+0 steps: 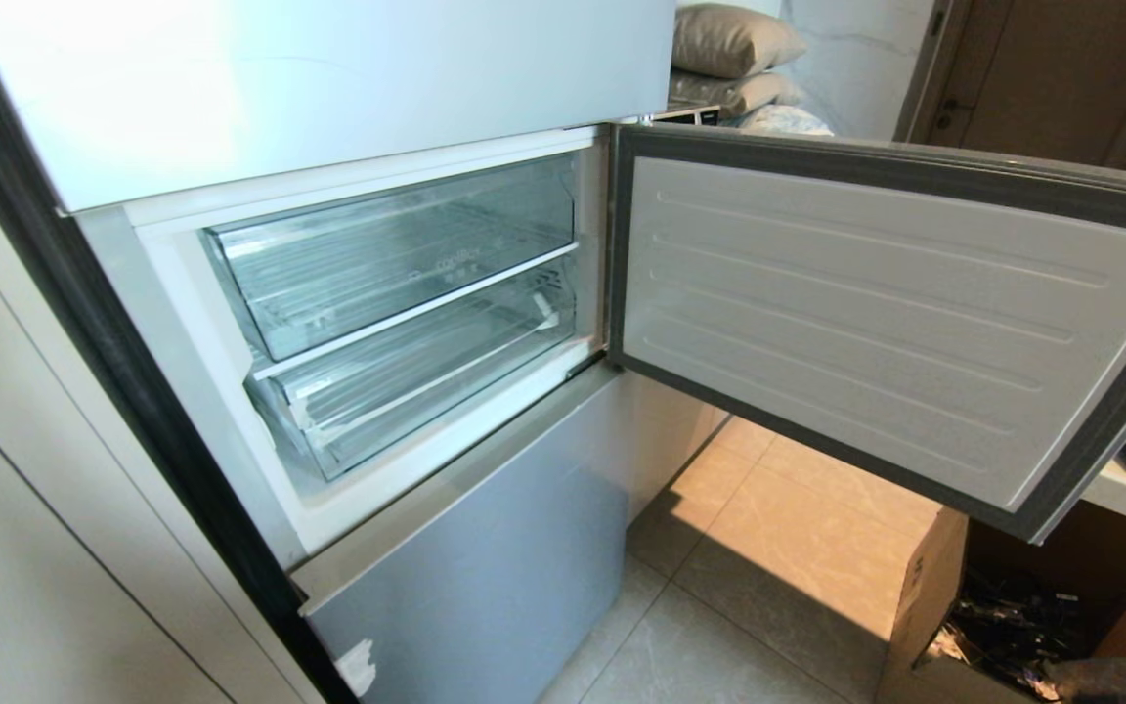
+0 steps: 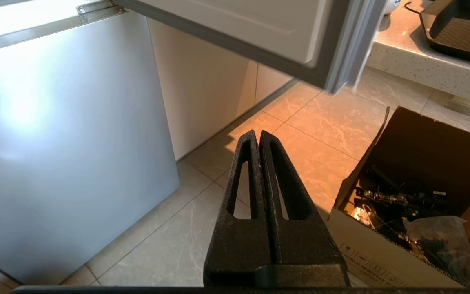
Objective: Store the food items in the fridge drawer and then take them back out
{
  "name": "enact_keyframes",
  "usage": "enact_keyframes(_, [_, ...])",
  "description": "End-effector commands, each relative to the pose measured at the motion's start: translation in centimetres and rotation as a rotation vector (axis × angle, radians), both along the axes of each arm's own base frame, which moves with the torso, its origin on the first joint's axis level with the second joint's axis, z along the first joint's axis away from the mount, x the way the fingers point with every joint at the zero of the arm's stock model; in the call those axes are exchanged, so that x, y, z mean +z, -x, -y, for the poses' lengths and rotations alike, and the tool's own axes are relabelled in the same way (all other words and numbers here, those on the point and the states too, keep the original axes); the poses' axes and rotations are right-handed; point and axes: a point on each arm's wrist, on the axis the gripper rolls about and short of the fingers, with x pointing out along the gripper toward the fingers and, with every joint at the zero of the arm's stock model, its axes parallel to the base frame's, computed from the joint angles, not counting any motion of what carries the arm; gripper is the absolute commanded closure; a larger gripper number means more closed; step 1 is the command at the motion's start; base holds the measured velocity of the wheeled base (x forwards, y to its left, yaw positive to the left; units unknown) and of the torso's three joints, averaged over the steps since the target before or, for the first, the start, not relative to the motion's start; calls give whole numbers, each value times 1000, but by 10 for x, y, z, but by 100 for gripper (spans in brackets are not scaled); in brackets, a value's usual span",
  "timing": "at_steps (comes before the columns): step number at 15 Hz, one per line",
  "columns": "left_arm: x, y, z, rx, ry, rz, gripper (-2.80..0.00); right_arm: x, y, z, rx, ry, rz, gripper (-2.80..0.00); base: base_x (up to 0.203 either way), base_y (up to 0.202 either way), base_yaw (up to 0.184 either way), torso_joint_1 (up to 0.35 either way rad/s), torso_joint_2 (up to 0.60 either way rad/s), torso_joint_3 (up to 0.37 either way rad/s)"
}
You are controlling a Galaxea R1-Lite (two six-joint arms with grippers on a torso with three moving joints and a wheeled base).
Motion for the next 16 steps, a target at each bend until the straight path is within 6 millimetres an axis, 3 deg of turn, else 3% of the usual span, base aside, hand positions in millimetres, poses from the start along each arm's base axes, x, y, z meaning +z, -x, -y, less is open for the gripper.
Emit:
enact_keyframes(1, [-22,3,-1,79,-27,-63,0,0,0,0,0,0,-1,0,0,0,0,0,0,0])
enact_keyframes(4, [-25,2,1,-2,-10,-7,0,0,0,0,0,0,-1,0,0,0,0,0,0,0])
enact_keyframes(9, [-25,8,1,132,-36,-21,0,0,0,0,0,0,-1,0,0,0,0,0,0,0])
enact_keyframes(11, [-27,13,2,50,-25,67,0,0,0,0,0,0,-1,0,0,0,0,0,0,0])
enact_keyframes(13, [-37,25,6,-144,-16,107,0,0,0,0,-1,2,-1,0,0,0,0,0,0,0])
enact_keyframes(16, [-42,28,7,-182,29,104,0,0,0,0,-1,2,-1,0,0,0,0,0,0,0])
